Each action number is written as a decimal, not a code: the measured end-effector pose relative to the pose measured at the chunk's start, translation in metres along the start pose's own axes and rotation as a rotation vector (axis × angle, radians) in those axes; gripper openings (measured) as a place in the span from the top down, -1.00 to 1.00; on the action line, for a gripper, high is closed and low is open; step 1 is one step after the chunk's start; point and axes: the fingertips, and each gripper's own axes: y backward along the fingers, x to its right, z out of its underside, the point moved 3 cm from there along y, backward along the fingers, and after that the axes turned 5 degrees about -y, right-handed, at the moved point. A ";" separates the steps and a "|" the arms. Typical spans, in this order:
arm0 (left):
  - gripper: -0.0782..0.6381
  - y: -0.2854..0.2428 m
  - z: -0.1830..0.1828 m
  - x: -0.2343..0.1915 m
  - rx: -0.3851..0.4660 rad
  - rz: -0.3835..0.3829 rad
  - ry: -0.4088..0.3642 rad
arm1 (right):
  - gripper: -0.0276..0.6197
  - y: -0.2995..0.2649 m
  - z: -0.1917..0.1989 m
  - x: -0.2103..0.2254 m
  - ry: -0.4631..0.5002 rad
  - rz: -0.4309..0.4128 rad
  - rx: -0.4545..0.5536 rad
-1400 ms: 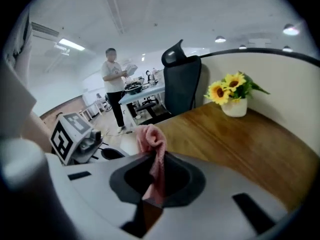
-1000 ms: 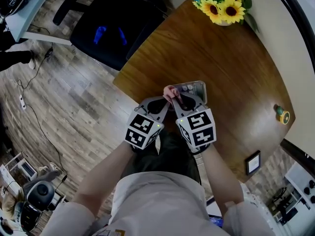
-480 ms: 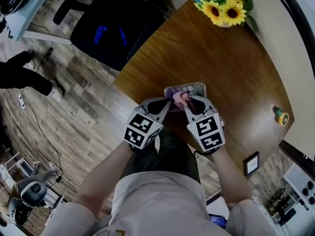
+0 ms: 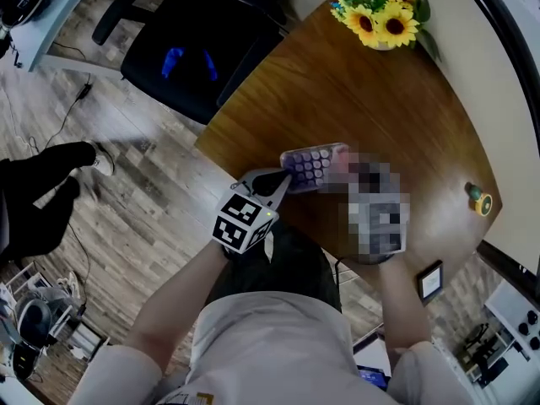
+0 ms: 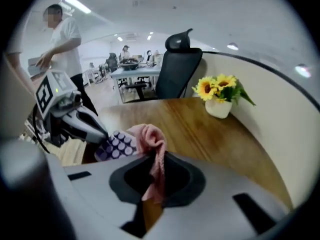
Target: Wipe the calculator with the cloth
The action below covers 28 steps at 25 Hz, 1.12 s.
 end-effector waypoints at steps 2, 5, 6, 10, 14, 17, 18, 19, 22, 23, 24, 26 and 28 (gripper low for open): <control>0.78 0.000 0.000 0.000 0.002 0.006 0.007 | 0.80 0.011 -0.019 -0.007 -0.073 -0.039 0.084; 0.78 -0.001 0.000 -0.001 0.003 0.021 0.025 | 0.80 0.022 -0.038 -0.033 -0.082 -0.110 0.158; 0.78 -0.001 0.000 -0.001 0.001 0.024 0.029 | 0.80 0.022 -0.040 -0.044 -0.065 -0.130 0.164; 0.78 -0.001 -0.001 -0.002 -0.006 0.030 0.036 | 0.80 0.010 -0.025 -0.081 -0.061 -0.202 0.131; 0.78 -0.002 0.000 -0.001 -0.009 0.034 0.031 | 0.80 -0.010 0.006 -0.100 -0.121 -0.233 0.086; 0.78 -0.001 0.000 -0.001 -0.006 0.031 0.034 | 0.80 -0.020 0.019 -0.110 -0.082 -0.251 0.070; 0.78 -0.001 0.000 -0.002 -0.004 0.029 0.035 | 0.80 -0.022 0.020 -0.112 -0.042 -0.256 0.071; 0.78 -0.001 -0.001 -0.002 -0.003 0.026 0.033 | 0.80 -0.023 0.021 -0.113 -0.008 -0.259 0.070; 0.78 -0.001 -0.001 -0.001 -0.016 0.024 -0.003 | 0.80 -0.022 0.021 -0.106 0.045 -0.243 0.047; 0.78 -0.001 0.000 -0.001 -0.025 0.027 -0.017 | 0.80 -0.022 0.022 -0.102 0.046 -0.235 0.038; 0.78 0.000 0.000 0.000 -0.032 0.029 -0.027 | 0.80 -0.021 0.023 -0.098 0.036 -0.235 0.031; 0.78 -0.001 -0.001 0.000 -0.038 0.035 -0.035 | 0.79 -0.020 0.023 -0.094 0.017 -0.250 0.023; 0.78 -0.001 -0.001 0.000 -0.043 0.038 -0.040 | 0.79 -0.019 0.024 -0.093 0.027 -0.255 0.017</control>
